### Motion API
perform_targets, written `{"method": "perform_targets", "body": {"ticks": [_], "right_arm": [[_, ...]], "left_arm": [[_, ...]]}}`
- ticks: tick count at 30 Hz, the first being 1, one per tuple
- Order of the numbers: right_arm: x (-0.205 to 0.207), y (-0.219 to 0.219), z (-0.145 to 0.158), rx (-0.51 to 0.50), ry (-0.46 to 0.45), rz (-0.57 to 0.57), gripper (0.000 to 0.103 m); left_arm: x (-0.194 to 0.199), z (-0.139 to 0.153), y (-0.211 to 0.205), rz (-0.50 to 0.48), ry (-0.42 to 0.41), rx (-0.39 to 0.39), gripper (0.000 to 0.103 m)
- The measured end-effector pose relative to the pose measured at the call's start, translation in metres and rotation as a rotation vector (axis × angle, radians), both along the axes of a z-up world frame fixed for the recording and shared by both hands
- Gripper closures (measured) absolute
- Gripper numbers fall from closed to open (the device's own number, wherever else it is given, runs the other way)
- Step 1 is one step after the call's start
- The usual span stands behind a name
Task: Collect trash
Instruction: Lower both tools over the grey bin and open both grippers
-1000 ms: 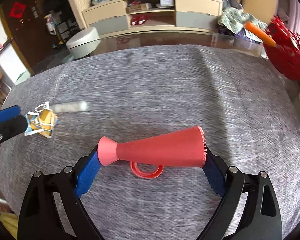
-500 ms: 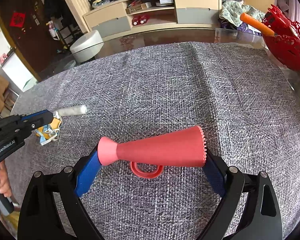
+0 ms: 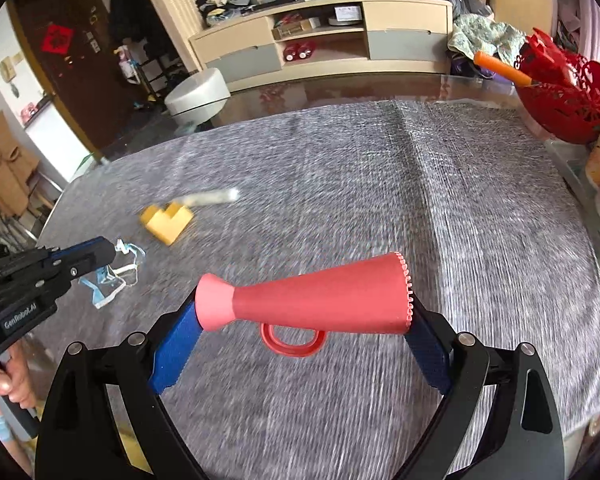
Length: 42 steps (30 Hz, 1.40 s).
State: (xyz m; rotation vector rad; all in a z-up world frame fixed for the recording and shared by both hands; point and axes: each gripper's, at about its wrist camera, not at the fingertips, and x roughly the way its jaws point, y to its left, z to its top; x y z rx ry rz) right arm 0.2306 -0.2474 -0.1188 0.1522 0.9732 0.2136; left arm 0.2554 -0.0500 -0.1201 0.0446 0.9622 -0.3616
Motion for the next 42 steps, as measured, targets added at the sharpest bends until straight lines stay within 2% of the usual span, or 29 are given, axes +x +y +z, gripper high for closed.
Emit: {"method": "perform_targets", "body": {"ticks": [11, 16, 20, 33, 38, 42], "right_arm": [[-0.085, 0.016, 0.008, -0.006, 0.004, 0.017, 0.011], [-0.121, 0.019, -0.005, -0.015, 0.035, 0.022, 0.011], [-0.144, 0.030, -0.028, -0.023, 0.089, 0.038, 0.011], [-0.177, 0.049, -0.104, -0.056, 0.231, 0.017, 0.011], [-0.178, 0.054, -0.127, -0.056, 0.281, 0.006, 0.011], [-0.177, 0.062, -0.138, -0.072, 0.301, 0.013, 0.011]], "left_arm": [[-0.104, -0.008, 0.019, 0.037, 0.040, -0.021, 0.097], [-0.149, -0.028, 0.022, 0.034, 0.081, -0.027, 0.097], [-0.174, -0.053, 0.022, 0.026, 0.134, -0.031, 0.097], [-0.210, -0.139, 0.017, 0.023, 0.294, -0.016, 0.097], [-0.220, -0.160, 0.015, 0.008, 0.338, -0.023, 0.097], [-0.224, -0.166, 0.012, 0.001, 0.351, -0.030, 0.096]]}}
